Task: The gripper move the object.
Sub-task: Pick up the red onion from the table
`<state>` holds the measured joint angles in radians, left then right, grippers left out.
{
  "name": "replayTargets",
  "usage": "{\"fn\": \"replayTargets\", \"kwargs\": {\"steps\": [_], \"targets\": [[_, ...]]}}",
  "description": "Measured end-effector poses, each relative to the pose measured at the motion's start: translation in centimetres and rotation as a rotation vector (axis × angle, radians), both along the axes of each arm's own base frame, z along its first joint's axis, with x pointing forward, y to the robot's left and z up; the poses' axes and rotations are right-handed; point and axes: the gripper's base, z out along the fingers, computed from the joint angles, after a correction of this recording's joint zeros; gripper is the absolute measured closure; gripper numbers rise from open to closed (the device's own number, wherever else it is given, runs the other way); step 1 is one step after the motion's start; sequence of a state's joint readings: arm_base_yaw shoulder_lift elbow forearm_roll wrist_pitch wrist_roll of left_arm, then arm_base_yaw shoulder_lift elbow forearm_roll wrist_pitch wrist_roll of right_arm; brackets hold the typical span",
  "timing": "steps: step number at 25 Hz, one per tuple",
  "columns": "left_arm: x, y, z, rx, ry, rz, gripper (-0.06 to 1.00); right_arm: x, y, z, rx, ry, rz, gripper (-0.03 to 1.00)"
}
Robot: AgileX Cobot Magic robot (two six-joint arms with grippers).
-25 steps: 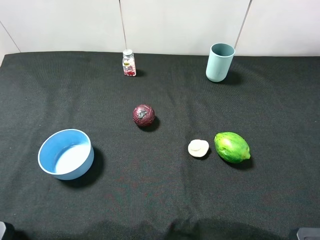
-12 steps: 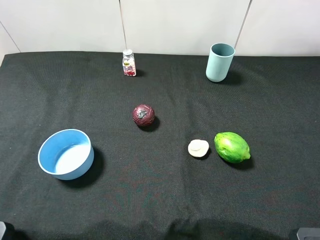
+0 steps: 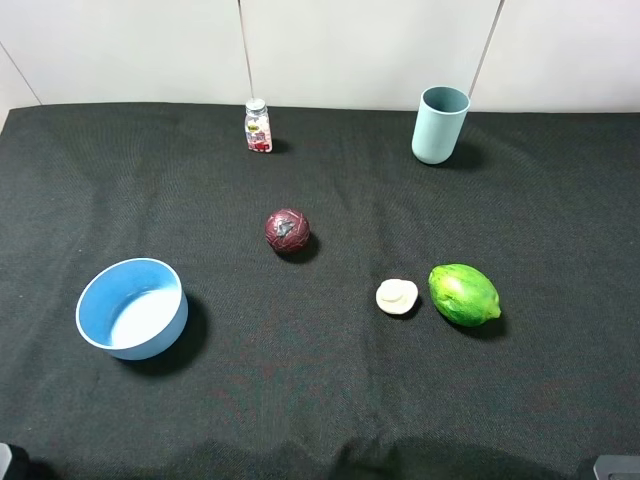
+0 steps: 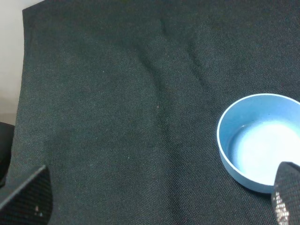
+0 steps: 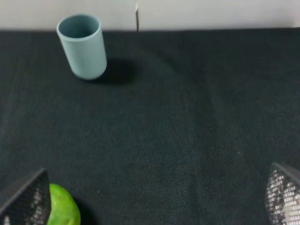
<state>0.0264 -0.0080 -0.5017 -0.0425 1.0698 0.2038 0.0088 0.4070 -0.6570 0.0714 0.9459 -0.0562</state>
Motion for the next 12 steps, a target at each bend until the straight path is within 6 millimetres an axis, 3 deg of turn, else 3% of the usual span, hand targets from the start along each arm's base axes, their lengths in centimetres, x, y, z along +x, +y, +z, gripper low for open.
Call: {"fn": "replayTargets", "kwargs": {"steps": [12], "targets": [[0.0,0.0,0.0,0.0,0.0,0.0,-0.05,7.6,1.0,2.8,-0.117,0.173,0.181,0.27]]}}
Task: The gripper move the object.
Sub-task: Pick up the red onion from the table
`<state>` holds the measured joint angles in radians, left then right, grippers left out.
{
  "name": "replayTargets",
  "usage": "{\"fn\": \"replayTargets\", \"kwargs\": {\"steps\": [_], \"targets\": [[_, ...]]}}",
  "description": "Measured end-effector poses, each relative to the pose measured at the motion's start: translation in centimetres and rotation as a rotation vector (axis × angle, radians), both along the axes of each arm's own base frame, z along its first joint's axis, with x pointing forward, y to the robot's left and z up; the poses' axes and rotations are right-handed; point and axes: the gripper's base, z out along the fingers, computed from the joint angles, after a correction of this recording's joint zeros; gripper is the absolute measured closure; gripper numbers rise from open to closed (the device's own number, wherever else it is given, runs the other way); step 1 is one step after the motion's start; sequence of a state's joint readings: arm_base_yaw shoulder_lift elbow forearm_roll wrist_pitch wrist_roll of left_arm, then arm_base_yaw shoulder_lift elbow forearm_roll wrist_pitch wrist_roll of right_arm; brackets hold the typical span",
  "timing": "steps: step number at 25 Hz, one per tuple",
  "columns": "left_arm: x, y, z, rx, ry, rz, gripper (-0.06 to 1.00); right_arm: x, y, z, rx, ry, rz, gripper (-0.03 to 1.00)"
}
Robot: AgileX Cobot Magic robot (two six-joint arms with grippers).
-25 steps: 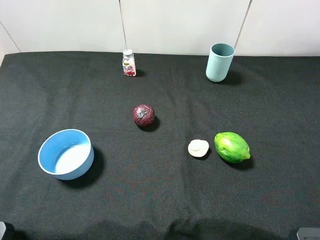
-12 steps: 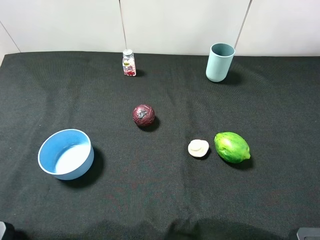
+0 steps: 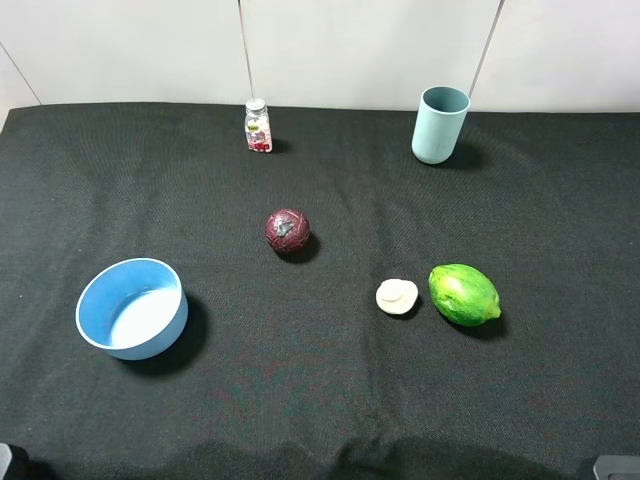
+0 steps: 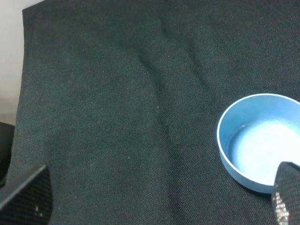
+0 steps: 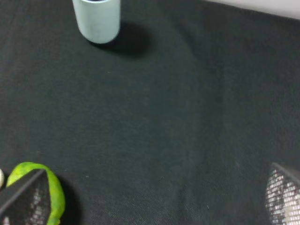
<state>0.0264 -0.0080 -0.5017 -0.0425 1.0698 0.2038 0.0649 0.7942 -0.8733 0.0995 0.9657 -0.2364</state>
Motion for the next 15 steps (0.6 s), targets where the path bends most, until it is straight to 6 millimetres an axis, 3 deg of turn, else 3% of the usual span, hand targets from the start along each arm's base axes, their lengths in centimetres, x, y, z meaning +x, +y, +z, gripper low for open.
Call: {"fn": "replayTargets", "kwargs": {"steps": [8,15], "targets": [[0.0,0.0,0.0,0.0,0.0,0.0,-0.05,4.1,3.6,0.8,-0.01,0.069,0.181,0.27],[0.0,0.0,0.0,0.0,0.0,0.0,-0.05,6.6,7.0,-0.7,-0.047,0.161,0.321,0.27]]}}
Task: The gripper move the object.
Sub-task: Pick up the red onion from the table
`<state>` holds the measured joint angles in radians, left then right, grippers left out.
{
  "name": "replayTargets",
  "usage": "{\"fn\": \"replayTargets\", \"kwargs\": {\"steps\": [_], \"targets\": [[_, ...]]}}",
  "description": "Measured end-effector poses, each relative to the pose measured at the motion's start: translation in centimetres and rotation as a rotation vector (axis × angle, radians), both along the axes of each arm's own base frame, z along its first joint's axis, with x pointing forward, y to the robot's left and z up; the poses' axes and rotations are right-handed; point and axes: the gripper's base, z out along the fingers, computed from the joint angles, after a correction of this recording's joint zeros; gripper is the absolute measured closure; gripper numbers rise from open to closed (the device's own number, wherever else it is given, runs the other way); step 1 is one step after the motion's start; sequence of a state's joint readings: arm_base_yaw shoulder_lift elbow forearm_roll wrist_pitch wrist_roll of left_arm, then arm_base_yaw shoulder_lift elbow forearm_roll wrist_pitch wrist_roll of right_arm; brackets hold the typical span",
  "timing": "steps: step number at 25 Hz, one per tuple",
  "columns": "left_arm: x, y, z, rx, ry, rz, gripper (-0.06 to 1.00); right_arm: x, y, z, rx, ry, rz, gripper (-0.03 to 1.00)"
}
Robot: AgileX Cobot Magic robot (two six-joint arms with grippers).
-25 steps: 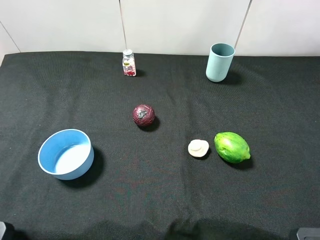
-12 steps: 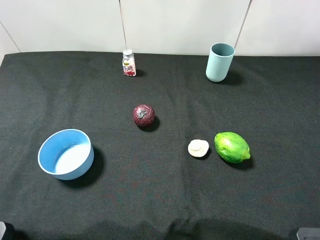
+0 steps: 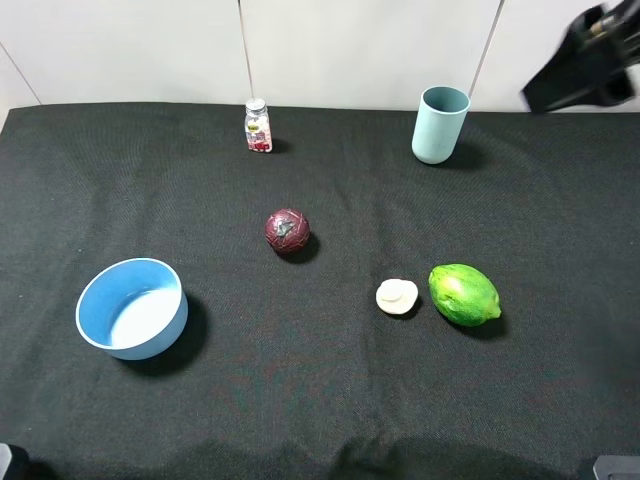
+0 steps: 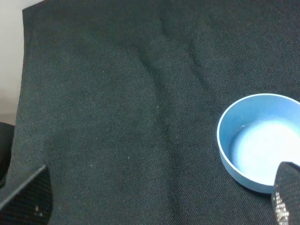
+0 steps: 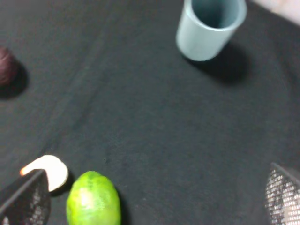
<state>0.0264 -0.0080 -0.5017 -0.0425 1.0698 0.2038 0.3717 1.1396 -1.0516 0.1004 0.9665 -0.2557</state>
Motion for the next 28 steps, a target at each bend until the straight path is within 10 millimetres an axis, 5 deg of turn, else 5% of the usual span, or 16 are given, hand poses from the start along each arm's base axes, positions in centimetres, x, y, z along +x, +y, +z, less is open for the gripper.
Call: {"fn": "replayTargets", "kwargs": {"steps": [18,28], "targets": [[0.0,0.0,0.0,0.0,0.0,0.0,-0.05,3.3,9.6,-2.1,-0.076,0.113,0.288,0.27],[0.0,0.0,0.0,0.0,0.0,0.0,-0.05,4.7,15.4,-5.0,-0.135,0.193,0.404,0.27]]}}
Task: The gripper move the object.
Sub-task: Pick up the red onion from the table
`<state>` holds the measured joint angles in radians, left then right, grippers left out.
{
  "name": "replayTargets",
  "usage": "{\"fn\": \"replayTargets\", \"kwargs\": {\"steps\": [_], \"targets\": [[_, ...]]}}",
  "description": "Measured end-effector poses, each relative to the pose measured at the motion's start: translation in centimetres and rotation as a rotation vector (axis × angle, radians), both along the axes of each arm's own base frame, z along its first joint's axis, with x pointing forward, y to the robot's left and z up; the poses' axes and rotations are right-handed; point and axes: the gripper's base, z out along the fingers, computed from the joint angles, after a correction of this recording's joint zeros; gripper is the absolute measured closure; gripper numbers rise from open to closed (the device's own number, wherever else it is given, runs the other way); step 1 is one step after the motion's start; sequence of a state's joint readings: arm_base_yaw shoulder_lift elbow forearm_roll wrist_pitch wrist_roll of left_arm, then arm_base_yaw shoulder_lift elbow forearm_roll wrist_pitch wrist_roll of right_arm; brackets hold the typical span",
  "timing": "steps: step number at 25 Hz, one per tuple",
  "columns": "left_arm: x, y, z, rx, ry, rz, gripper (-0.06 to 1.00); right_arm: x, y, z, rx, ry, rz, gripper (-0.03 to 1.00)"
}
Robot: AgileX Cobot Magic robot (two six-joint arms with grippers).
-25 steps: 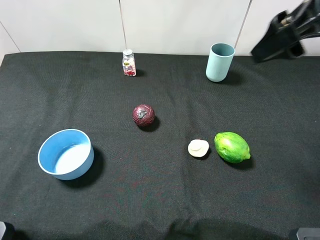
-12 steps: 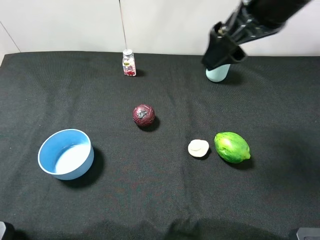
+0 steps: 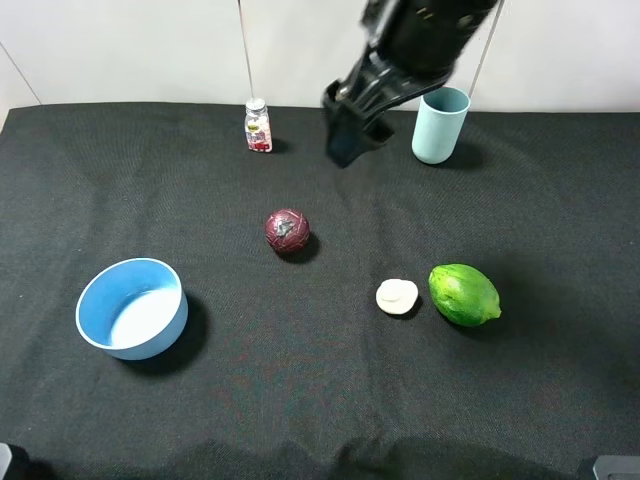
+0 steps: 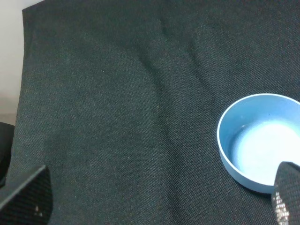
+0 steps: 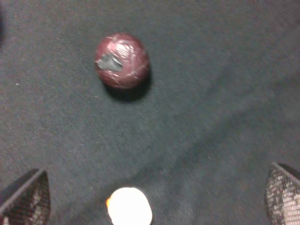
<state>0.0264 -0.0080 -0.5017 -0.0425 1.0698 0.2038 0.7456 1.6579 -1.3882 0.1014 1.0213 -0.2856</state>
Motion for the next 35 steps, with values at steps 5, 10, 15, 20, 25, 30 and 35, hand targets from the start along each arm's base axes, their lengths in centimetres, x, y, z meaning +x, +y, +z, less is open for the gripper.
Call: {"fn": "replayTargets", "kwargs": {"steps": [5,10,15,20,25,30,35], "targets": [[0.0,0.0,0.0,0.0,0.0,0.0,-0.05,0.7,2.4,-1.5,-0.015,0.027,0.033,0.27],[0.0,0.0,0.0,0.0,0.0,0.0,-0.05,1.6,4.4,-3.5,-0.022,0.063,0.061,0.27],[0.0,0.0,0.0,0.0,0.0,0.0,-0.05,2.4,5.7,-5.6,-0.025,0.1,0.092,0.27],[0.0,0.0,0.0,0.0,0.0,0.0,-0.05,3.1,6.6,-8.2,-0.033,0.13,0.087,0.27],[0.0,0.0,0.0,0.0,0.0,0.0,-0.05,3.6,7.1,-10.9,-0.064,0.161,0.088,0.27],[0.0,0.0,0.0,0.0,0.0,0.0,-0.05,4.1,7.5,-12.7,-0.072,0.16,0.089,0.27],[0.0,0.0,0.0,0.0,0.0,0.0,-0.05,4.3,7.8,-14.3,-0.078,0.164,0.084,0.27]]}}
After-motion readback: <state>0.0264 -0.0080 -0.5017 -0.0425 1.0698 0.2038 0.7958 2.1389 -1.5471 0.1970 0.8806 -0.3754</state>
